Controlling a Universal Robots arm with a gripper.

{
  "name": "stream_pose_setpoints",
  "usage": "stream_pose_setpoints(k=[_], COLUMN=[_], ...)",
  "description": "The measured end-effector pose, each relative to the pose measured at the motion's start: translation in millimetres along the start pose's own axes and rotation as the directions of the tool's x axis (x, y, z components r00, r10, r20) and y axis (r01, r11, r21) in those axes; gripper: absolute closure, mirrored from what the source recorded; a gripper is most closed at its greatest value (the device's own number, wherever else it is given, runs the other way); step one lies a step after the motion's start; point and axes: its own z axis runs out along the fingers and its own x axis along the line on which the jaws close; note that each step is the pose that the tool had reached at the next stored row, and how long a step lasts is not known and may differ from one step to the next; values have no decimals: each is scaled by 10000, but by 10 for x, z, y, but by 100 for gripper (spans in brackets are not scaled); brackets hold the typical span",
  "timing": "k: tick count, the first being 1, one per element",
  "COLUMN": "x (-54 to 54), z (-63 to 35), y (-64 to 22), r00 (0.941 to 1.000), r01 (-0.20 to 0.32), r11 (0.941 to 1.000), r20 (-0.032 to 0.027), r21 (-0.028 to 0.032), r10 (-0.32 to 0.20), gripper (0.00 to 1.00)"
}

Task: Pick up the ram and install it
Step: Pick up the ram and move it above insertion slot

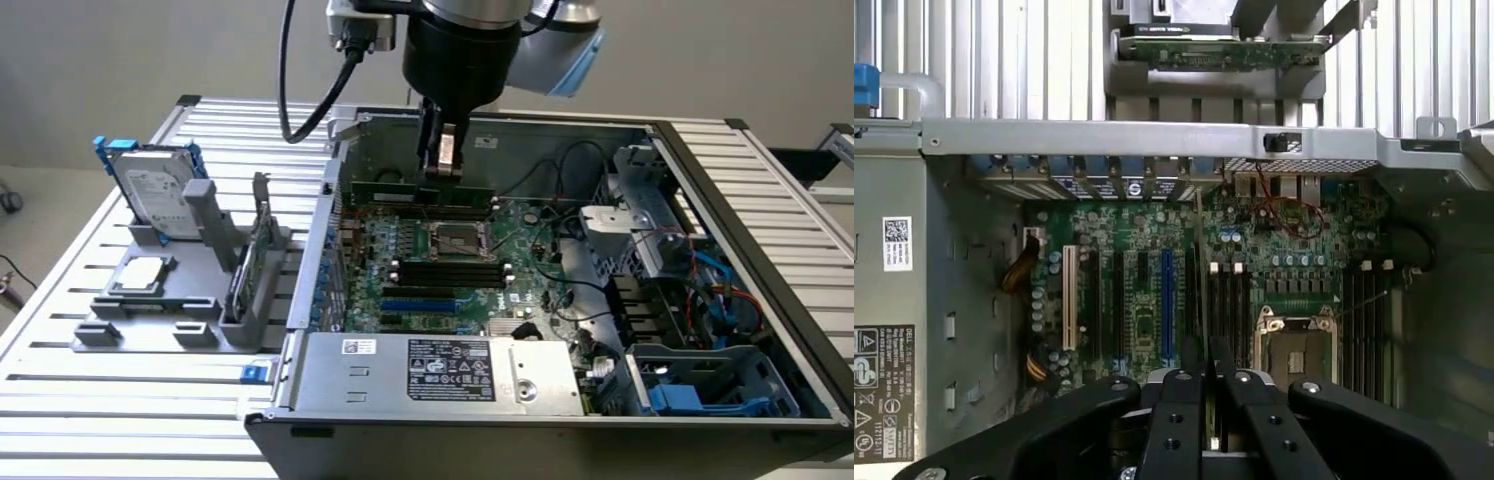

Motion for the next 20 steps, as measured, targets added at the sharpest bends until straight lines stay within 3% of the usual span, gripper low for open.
stream_pose_setpoints(k=[12, 14, 18, 20], x=[-126, -150, -176, -181], z=[99, 109, 128, 149], y=[-301, -313, -318, -320], r00=[10000, 10000, 9999, 9998], r01=[-37, -36, -24, -21], r11=[10000, 10000, 9994, 9992], r20=[-2, -37, -167, -192], r21=[14, 85, 334, 404], r10=[37, 36, 29, 29], gripper=[85, 85, 85, 85])
